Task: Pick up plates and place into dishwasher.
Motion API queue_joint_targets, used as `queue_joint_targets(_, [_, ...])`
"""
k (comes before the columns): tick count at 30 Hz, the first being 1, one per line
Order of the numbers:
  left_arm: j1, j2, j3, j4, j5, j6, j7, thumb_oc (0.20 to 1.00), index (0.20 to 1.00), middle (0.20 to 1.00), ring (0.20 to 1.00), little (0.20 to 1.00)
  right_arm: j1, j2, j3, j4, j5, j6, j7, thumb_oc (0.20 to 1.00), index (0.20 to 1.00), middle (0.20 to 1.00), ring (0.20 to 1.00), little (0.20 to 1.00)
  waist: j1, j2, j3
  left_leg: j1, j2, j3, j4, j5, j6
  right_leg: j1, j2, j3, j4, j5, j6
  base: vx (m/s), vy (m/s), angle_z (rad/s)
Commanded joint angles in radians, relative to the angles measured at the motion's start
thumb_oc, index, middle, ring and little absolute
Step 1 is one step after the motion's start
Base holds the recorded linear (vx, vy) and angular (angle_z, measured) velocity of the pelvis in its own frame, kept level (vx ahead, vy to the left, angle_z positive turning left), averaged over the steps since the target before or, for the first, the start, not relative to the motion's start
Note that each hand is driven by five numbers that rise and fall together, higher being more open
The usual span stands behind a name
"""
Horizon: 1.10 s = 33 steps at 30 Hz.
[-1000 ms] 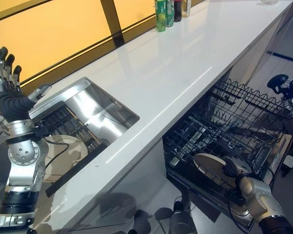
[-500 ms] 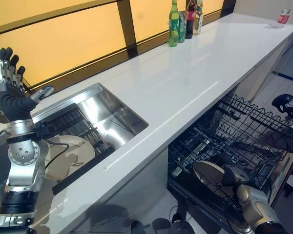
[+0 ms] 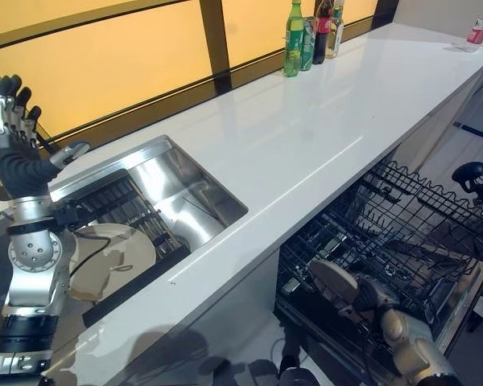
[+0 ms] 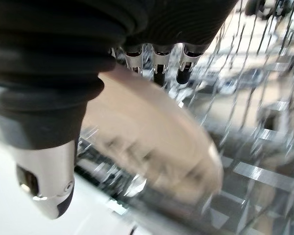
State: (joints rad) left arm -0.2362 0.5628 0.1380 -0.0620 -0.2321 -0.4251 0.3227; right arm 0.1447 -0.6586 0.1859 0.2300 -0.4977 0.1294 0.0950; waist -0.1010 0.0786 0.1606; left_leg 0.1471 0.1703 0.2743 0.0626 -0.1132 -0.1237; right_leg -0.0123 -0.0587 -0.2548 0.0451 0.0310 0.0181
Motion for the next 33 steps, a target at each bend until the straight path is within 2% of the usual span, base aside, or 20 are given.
queue_joint_targets(1, [0.024, 0.070, 0.015, -0.050, -0.030, -0.040, -0.013, 1.000, 1.000, 1.000, 1.000, 1.000, -0.006, 0.003, -0.018, -0.095, 0.027, -0.041, -0.025, 1.000, 1.000, 1.000, 1.000, 1.000, -0.022, -0.043, -0.025, -0.140, 0.008, 0.019, -0.043, 0.161, 0.002, 0.096, -0.041, 0.063, 0.034, -0.133, 0.077, 0.03, 0.000, 0.00])
queue_joint_targets(9, [0.045, 0.061, 0.027, -0.045, -0.016, -0.048, 0.004, 1.000, 1.000, 1.000, 1.000, 1.000, -0.002, -0.023, -0.148, -0.203, 0.108, -0.020, -0.138, 1.000, 1.000, 1.000, 1.000, 1.000, -0.039, -0.037, -0.022, -0.131, 0.008, 0.026, -0.042, 0.158, 0.003, 0.091, -0.037, 0.077, 0.042, -0.132, 0.076, 0.01, 0.006, -0.02])
queue_joint_targets(17, [0.110, 0.047, 0.089, -0.066, -0.032, -0.053, -0.018, 1.000, 1.000, 1.000, 1.000, 1.000, 0.029, -0.054, -0.287, -0.297, 0.115, -0.048, -0.157, 1.000, 1.000, 1.000, 1.000, 1.000, -0.049, -0.029, -0.025, -0.123, 0.007, 0.040, -0.043, 0.155, 0.003, 0.086, -0.037, 0.090, 0.049, -0.137, 0.072, 0.02, 0.024, -0.09])
queue_joint_targets(21, [0.117, 0.036, 0.095, -0.061, -0.025, -0.047, -0.012, 1.000, 1.000, 1.000, 1.000, 1.000, 0.014, -0.066, -0.337, -0.333, 0.183, -0.085, -0.223, 1.000, 1.000, 1.000, 1.000, 1.000, -0.056, -0.022, -0.029, -0.114, 0.006, 0.044, -0.043, 0.154, 0.002, 0.089, -0.037, 0.096, 0.052, -0.139, 0.070, 0.03, 0.025, -0.02])
queue_joint_targets(28, [0.146, 0.018, 0.115, -0.052, 0.003, -0.059, 0.013, 1.000, 1.000, 1.000, 1.000, 1.000, 0.001, -0.053, -0.410, -0.441, 0.273, -0.171, -0.279, 1.000, 1.000, 1.000, 1.000, 1.000, -0.064, -0.001, -0.035, -0.103, 0.004, 0.055, -0.045, 0.151, 0.002, 0.086, -0.040, 0.107, 0.061, -0.147, 0.069, 0.02, 0.046, -0.04])
queue_joint_targets(32, [0.164, 0.020, 0.138, -0.039, 0.033, -0.014, 0.051, 1.000, 1.000, 1.000, 1.000, 1.000, -0.015, -0.037, -0.420, -0.473, 0.306, -0.212, -0.273, 1.000, 1.000, 1.000, 1.000, 1.000, -0.059, 0.002, -0.045, -0.093, 0.000, 0.060, -0.055, 0.154, 0.002, 0.092, -0.041, 0.105, 0.060, -0.151, 0.068, 0.00, 0.027, -0.10])
queue_joint_targets(33, [0.168, 0.021, 0.146, -0.029, 0.041, 0.025, 0.056, 1.000, 1.000, 1.000, 1.000, 1.000, -0.022, -0.036, -0.417, -0.477, 0.307, -0.221, -0.271, 1.000, 1.000, 1.000, 1.000, 1.000, -0.053, 0.002, -0.049, -0.092, -0.001, 0.058, -0.057, 0.155, 0.002, 0.093, -0.041, 0.101, 0.059, -0.153, 0.067, 0.00, 0.000, 0.00])
